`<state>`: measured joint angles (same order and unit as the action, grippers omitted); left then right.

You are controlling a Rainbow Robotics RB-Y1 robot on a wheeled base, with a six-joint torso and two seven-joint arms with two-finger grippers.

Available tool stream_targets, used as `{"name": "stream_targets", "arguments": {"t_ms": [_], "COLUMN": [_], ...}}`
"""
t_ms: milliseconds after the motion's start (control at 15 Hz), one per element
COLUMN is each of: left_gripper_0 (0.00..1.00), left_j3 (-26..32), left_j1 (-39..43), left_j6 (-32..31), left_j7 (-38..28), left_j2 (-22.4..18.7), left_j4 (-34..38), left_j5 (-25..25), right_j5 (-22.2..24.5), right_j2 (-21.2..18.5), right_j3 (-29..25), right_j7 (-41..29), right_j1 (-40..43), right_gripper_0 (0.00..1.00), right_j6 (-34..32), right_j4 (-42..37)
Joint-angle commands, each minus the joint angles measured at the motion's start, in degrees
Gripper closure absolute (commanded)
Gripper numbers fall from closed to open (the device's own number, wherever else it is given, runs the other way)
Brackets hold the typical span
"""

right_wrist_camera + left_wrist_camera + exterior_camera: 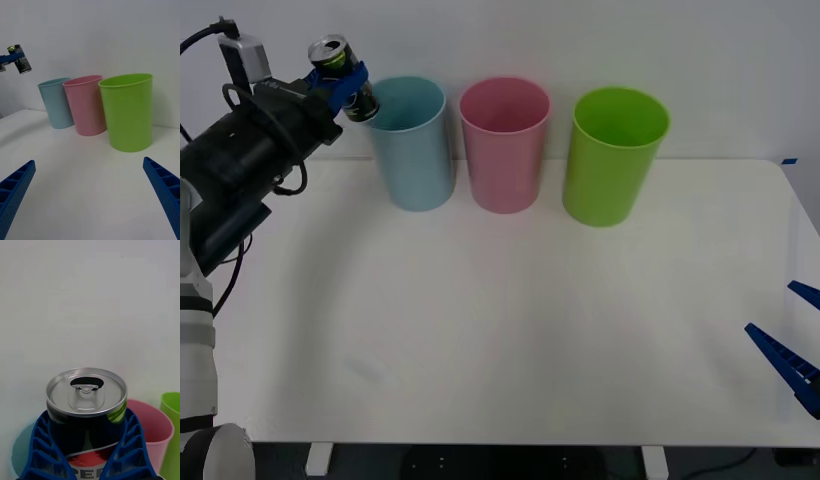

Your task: Grasp the object on the table and drop it into the matching bin: aluminum can to the light blue bin, PET bottle to the pink bin.

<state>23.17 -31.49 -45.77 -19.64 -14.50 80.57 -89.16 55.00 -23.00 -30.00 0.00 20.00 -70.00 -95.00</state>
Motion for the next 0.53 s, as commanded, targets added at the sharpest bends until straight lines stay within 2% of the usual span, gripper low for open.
{"name": "stream_targets", "arguments": {"t_ms": [67, 533], "left_gripper_0": [0.98, 0.98], "left_j3": [0.0, 0.2], "left_j1": [-5.2, -15.3], "left_j6": [0.2, 3.7], "left_j7": [0.1, 2.2], "left_j2": [0.1, 0.1], "left_j4": [-5.6, -17.5], "left_j5": [-3.3, -9.7], "right_j5": [0.0, 0.0], "right_j2": [0.0, 0.0], "right_j3": [0.0, 0.0], "right_j7": [0.0, 0.0], "right_j1": [0.0, 0.0], "right_gripper_0": [0.00, 0.00], "right_j6": [0.0, 0.0], "right_j4": [0.0, 0.0]}}
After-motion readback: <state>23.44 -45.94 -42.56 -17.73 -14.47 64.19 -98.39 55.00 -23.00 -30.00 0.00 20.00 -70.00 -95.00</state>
